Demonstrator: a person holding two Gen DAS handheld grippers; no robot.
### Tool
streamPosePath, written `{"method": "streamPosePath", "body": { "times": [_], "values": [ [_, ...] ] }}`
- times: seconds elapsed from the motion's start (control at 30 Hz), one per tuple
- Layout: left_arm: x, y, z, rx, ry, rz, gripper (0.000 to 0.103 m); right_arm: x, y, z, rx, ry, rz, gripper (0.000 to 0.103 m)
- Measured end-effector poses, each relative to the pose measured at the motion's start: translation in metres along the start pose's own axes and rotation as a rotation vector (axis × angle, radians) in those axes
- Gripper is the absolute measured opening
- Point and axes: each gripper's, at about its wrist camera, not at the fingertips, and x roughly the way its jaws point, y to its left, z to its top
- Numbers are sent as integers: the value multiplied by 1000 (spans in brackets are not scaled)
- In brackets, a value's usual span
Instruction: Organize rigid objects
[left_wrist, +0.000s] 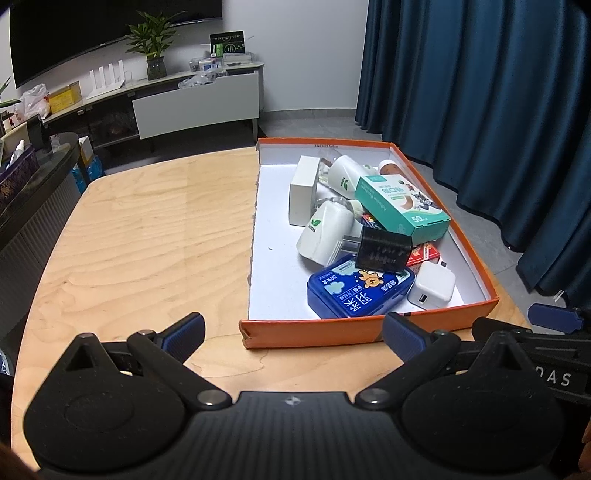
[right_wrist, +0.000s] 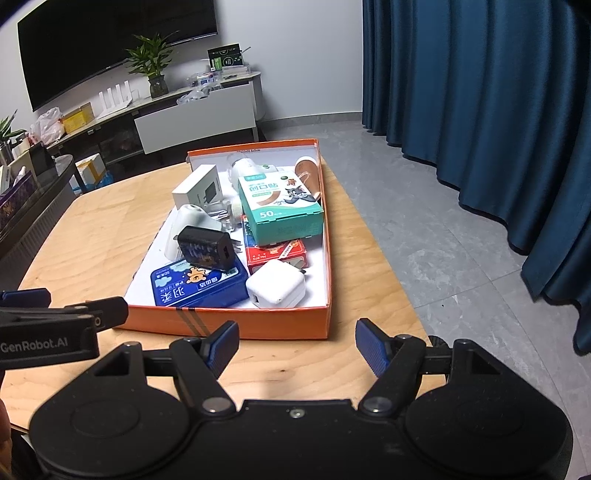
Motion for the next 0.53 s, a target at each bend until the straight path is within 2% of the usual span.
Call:
{"method": "streamPosePath", "body": {
  "times": [0.53],
  "values": [
    [4,1,1,-4,14,-14,103,2,4,1,-13,3,-5,83]
  ]
}}
